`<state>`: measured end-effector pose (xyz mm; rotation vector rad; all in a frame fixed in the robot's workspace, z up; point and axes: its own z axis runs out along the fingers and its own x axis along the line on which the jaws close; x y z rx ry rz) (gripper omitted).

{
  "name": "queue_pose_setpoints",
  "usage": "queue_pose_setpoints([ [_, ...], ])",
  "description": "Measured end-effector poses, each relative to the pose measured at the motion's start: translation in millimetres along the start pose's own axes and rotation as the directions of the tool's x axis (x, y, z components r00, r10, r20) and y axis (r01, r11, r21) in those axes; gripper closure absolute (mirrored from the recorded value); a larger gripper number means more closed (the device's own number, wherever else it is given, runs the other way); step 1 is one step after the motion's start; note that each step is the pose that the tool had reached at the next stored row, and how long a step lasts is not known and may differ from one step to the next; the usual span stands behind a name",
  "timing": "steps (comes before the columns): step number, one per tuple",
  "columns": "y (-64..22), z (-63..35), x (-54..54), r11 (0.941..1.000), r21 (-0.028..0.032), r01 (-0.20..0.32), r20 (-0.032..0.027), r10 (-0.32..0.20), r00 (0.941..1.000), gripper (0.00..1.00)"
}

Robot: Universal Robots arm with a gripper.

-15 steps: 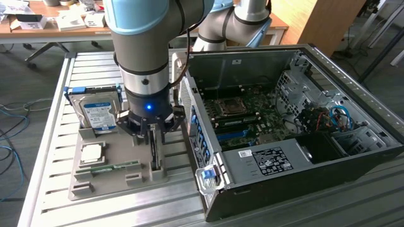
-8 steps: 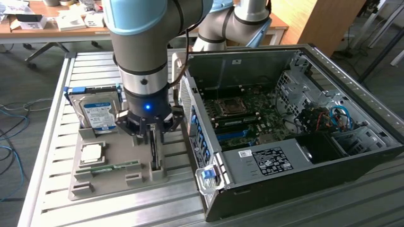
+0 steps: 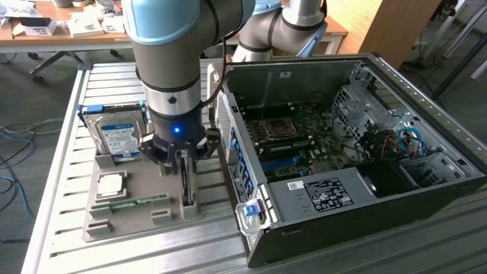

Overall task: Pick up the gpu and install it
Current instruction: 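Pick up the gpu and move the gpu toward the slot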

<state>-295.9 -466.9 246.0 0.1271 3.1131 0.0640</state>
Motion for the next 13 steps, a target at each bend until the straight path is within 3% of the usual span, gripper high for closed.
queue_pose_setpoints([
  [13, 3.2, 6.7, 2.3, 1.0, 0.0, -0.001, 0.0, 0.001, 1.0, 0.57],
])
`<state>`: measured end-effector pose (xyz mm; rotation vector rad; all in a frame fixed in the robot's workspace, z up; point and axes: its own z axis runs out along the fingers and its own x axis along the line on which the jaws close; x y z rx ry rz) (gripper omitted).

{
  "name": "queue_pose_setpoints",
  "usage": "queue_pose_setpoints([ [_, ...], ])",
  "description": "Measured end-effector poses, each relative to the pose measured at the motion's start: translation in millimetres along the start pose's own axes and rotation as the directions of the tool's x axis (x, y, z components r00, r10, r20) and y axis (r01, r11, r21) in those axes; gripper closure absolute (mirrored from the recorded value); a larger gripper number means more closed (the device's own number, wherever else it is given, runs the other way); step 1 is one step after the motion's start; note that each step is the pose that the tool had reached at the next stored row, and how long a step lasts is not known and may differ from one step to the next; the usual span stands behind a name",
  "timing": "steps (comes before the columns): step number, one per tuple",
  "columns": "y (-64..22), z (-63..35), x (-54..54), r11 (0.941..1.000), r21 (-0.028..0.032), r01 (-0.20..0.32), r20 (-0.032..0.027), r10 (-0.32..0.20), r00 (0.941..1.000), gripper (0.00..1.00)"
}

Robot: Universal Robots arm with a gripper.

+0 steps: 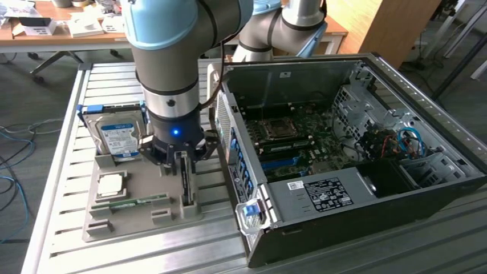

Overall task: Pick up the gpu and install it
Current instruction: 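Pick up the gpu and move the gpu toward the slot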

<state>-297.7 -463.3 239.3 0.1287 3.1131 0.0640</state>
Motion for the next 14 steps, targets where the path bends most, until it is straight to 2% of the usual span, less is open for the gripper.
queue_pose_setpoints([
  [8, 2.2, 7.7, 0.8, 1.0, 0.0002, 0.0, 0.0, 0.0, 1.0, 0.57],
  [14, 2.4, 9.8, 0.9, 1.0, -0.0002, 0.0, 0.0002, 0.0, 1.0, 0.57],
])
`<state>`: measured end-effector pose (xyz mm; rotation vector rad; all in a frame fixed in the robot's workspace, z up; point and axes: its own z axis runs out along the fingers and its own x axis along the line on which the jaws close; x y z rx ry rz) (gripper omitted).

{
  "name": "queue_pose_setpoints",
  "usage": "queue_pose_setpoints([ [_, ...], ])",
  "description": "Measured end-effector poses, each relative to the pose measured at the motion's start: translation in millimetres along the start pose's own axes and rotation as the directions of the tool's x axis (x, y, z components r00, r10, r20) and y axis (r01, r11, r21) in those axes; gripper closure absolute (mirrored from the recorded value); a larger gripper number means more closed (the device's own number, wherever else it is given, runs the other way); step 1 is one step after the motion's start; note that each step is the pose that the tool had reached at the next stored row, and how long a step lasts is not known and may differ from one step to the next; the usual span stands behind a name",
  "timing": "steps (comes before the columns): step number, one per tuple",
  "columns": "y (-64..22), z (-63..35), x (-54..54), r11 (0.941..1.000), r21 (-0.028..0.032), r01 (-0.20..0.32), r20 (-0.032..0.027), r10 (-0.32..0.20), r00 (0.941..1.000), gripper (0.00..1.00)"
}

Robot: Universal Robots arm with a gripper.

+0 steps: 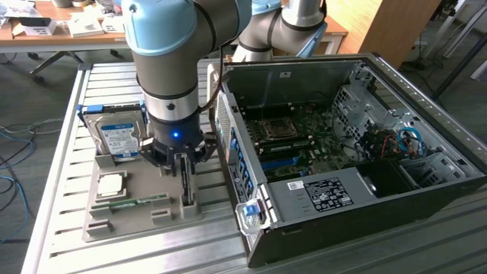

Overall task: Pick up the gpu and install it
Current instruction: 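Pick up the gpu and move the gpu toward the slot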

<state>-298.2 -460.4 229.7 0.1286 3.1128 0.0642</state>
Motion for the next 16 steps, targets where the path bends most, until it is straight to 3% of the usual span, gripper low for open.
queue_pose_setpoints([
  [16, -0.2, 4.1, 0.2, 1.0, 0.0003, 0.0, -0.0003, 0.0, 1.0, 0.57],
])
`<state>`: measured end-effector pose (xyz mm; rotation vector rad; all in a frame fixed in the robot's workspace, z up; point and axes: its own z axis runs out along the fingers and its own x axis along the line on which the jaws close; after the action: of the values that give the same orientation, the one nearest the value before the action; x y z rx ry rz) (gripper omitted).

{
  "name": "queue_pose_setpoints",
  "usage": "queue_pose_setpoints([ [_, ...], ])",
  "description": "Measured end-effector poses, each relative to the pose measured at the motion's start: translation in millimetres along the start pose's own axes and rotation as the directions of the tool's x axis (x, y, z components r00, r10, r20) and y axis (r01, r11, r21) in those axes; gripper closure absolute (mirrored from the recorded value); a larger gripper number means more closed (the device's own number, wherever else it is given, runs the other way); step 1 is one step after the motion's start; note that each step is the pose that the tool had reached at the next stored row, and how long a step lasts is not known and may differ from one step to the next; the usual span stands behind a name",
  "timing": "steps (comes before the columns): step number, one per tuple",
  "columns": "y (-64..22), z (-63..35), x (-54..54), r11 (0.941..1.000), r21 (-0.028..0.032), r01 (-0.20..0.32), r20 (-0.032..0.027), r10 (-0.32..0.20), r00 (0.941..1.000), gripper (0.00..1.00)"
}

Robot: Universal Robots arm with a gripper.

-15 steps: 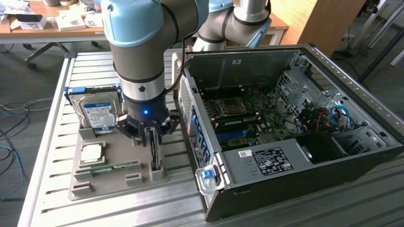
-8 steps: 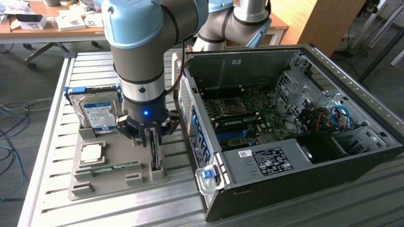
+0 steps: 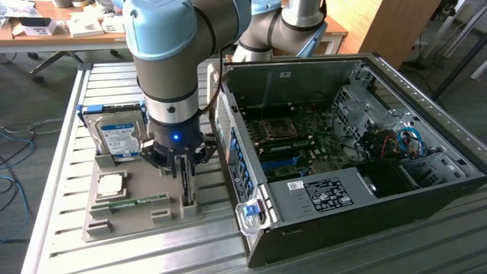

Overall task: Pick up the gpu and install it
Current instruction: 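Pick up the gpu and move the gpu toward the slot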

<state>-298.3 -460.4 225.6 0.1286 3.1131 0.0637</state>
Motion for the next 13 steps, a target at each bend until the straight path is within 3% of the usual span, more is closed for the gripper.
queue_pose_setpoints([
  [4, 0.0, 0.0, 0.0, 1.0, 0.0, 0.0, 0.0, 0.0, 1.0, 0.59],
  [5, 0.0, 0.0, 0.0, 1.0, 0.0, 0.0, 0.0, 0.0, 1.0, 0.65],
  [13, 0.3, 0.1, -2.8, 1.0, 0.0, 0.0, 0.0, 0.0, 1.0, 0.65],
])
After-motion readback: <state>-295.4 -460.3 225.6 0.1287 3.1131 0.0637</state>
